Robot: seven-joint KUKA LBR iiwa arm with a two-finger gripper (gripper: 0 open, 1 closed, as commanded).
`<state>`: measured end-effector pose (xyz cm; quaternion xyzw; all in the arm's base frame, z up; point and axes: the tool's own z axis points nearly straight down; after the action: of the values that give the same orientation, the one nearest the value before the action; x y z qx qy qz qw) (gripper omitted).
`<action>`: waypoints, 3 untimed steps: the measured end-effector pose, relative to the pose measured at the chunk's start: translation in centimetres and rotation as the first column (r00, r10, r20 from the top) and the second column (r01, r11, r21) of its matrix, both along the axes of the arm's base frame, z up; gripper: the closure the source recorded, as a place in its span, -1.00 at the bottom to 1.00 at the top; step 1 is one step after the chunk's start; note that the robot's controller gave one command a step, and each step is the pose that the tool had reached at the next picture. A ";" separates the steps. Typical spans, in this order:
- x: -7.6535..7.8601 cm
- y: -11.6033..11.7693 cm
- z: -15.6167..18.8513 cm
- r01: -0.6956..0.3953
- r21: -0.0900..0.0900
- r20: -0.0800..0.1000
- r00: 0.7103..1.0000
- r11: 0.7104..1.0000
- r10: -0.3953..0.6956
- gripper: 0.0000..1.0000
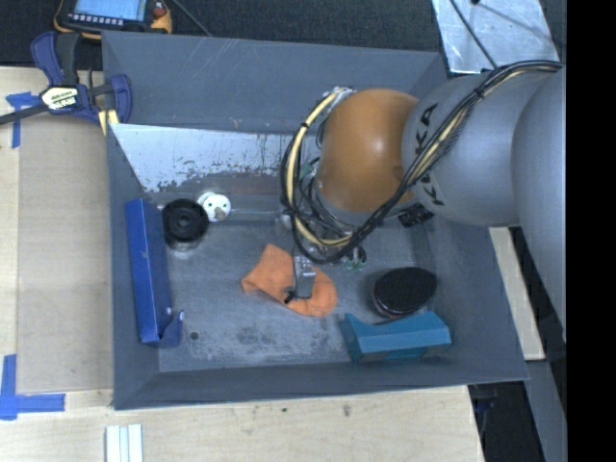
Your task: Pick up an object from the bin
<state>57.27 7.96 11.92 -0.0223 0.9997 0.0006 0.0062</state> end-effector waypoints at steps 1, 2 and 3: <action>-1.9 -0.7 -3.9 0.002 -0.001 -0.011 1.000 1.000 -0.002 -1.00; -0.4 0.4 -4.8 0.095 0.000 -0.007 0.995 0.996 -0.095 1.00; -0.4 0.4 -4.8 0.096 0.000 -0.007 0.995 0.995 -0.096 1.00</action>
Offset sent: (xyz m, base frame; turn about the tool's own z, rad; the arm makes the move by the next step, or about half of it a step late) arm -0.0061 0.0044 -0.0492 0.0956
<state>56.85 8.34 7.17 0.0256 0.9997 0.0004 0.0026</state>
